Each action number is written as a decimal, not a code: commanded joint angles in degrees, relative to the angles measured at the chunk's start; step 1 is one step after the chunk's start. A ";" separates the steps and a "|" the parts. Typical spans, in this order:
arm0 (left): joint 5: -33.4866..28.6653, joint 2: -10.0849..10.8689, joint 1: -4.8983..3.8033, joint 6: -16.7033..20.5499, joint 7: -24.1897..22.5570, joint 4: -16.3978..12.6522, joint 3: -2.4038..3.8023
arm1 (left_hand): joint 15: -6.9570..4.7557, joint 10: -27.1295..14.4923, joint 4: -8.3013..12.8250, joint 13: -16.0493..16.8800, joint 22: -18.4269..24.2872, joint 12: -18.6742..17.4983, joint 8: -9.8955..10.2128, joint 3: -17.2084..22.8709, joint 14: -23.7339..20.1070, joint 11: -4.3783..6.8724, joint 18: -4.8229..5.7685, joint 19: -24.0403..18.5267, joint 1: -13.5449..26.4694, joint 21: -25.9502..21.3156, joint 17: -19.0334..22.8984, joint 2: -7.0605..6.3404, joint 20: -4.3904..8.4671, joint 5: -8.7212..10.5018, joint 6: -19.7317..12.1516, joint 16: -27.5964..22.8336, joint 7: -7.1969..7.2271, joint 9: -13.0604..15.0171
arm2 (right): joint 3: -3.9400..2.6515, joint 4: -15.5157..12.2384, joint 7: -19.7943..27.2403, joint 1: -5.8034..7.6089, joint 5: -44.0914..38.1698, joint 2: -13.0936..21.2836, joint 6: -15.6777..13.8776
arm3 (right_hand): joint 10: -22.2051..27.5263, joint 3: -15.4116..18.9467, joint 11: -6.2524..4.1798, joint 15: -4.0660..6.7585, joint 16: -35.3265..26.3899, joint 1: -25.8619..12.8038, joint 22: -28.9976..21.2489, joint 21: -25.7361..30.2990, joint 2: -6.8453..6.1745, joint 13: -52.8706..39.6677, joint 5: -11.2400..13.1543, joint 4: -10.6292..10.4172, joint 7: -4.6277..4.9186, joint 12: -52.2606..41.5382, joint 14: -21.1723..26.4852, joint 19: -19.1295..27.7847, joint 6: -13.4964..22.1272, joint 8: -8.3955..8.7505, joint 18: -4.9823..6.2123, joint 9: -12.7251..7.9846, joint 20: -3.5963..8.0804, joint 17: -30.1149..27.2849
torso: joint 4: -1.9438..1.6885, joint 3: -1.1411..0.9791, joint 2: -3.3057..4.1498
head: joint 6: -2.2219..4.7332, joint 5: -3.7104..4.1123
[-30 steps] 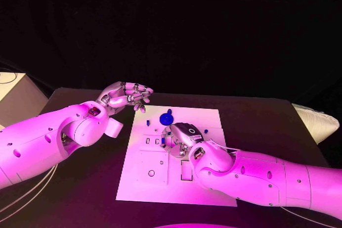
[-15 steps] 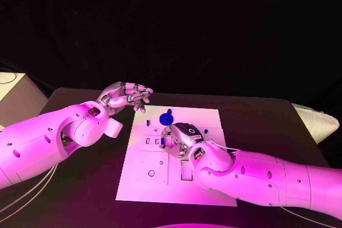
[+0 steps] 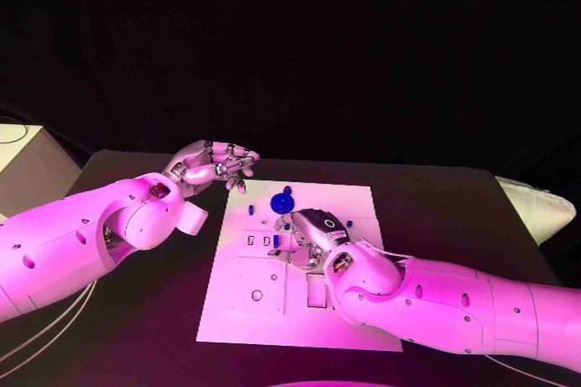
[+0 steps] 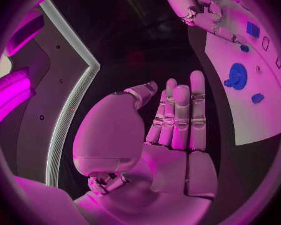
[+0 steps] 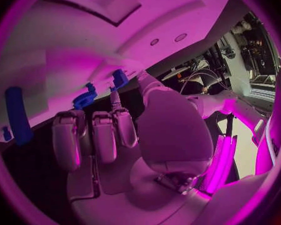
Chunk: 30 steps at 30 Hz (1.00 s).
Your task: Assemble the parts on the task board
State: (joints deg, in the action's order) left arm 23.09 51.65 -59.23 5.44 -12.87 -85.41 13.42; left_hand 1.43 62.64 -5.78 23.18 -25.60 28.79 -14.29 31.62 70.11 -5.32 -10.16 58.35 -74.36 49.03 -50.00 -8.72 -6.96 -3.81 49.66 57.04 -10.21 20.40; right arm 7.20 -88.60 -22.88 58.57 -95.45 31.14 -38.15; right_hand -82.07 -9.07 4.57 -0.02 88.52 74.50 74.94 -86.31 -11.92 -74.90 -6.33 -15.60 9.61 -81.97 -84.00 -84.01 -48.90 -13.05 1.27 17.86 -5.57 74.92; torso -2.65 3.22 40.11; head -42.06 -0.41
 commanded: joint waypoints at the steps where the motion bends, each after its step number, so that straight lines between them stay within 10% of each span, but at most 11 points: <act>1: 2.77 -0.25 0.21 -0.01 1.77 0.48 0.02 | -0.29 0.04 -0.91 1.00 -0.49 1.91 -0.18 -0.33 3.44 0.19 -0.38 0.47 0.66 1.35 -4.95 -0.78 0.15 0.31 -0.35 5.06 0.11 0.25 | -0.17 -1.15 6.16 0.29 3.77 1.15 -5.78 | 0.11 3.26 0.29 -0.32 -0.32 1.51 11.99 0.34 0.73 -7.23 -0.08 -1.18 0.10 0.21 -5.08 -4.41 0.50 0.57 -0.27 -0.26 -0.45 11.25 | 0.10 0.05 -0.19 | 0.24 0.06; 5: 4.99 -0.41 0.46 1.09 4.89 0.84 0.02 | -0.93 -0.67 -3.29 6.39 -2.15 10.21 -2.82 -2.08 8.61 0.74 -0.34 2.17 2.28 4.61 -15.05 -0.62 0.68 0.13 0.50 14.93 0.90 1.83 | -0.44 -2.31 14.81 1.38 12.28 3.05 -7.17 | 0.24 3.34 0.21 -0.31 -0.52 2.95 11.04 1.64 2.53 -7.16 -1.32 -0.92 -0.03 0.28 -4.98 -3.89 -0.43 0.35 0.05 -0.19 -0.50 10.86 | 0.05 -0.05 -0.42 | 0.42 -0.07; 13: 13.21 -0.80 0.71 -2.28 17.57 1.29 0.02 | -2.18 -1.58 -7.49 17.32 -16.51 26.11 -15.26 -4.60 13.82 2.37 1.55 8.18 3.38 16.13 -25.92 -0.17 1.95 0.19 -1.63 24.36 2.78 10.93 | -0.96 -4.56 27.18 4.79 30.87 8.11 -5.09 | 1.32 0.60 -0.08 -0.03 -1.03 6.84 9.39 4.00 3.99 -6.40 -6.66 -0.17 -0.26 1.13 -4.73 -2.98 -1.32 -0.21 0.59 -0.09 -0.25 9.97 | 0.09 -0.23 -1.32 | 0.23 -0.71; 21: 21.41 -2.31 0.66 -5.99 29.10 0.72 0.01 | -3.18 5.38 -10.17 29.03 -24.22 36.40 -20.40 -4.84 16.22 3.56 2.71 11.76 3.53 21.28 -30.49 -0.26 2.70 0.12 -1.61 27.50 4.19 15.08 | -1.94 -2.85 31.43 8.47 48.11 13.10 0.07 | 1.16 -0.76 -0.22 0.12 -0.83 6.89 9.78 3.55 3.69 -6.56 -10.00 -0.38 -0.39 0.92 -4.85 -3.22 -1.73 -0.82 0.47 0.06 -0.09 10.40 | 0.21 -0.51 -2.37 | -0.05 -1.21; 30: 29.46 -4.98 -0.76 -11.34 37.70 1.61 -1.24 | -3.52 6.76 -11.02 31.64 -26.96 38.59 -22.21 -7.40 16.84 3.86 3.17 12.88 10.50 23.13 -31.70 0.03 3.16 0.28 -1.95 28.24 4.53 17.75 | -2.34 4.16 31.35 11.84 54.80 13.67 3.39 | 1.26 -0.83 -0.21 0.12 -0.89 6.75 9.65 3.73 3.48 -6.47 -10.34 -0.42 -0.37 1.00 -4.82 -3.16 -1.61 -0.80 0.51 0.05 -0.07 10.26 | 0.09 -1.37 -3.53 | -1.25 -1.89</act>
State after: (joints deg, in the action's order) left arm 46.56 47.09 -59.78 -0.90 18.91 -83.86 12.30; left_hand -1.65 69.16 -16.77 54.77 -52.49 67.18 -36.25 24.41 83.92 -1.35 -7.45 70.85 -64.21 72.00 -74.95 -8.70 -3.91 -3.81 48.11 85.10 -5.79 38.06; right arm 4.90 -85.05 6.61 70.21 -45.72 44.92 -38.07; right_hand -81.03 -9.51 4.58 -0.01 87.54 81.29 74.92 -82.53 -8.00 -74.93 -16.32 -16.04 9.31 -81.02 -84.01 -84.01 -50.27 -13.52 1.27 17.84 -5.56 74.91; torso -2.46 2.23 37.08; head -42.96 -2.15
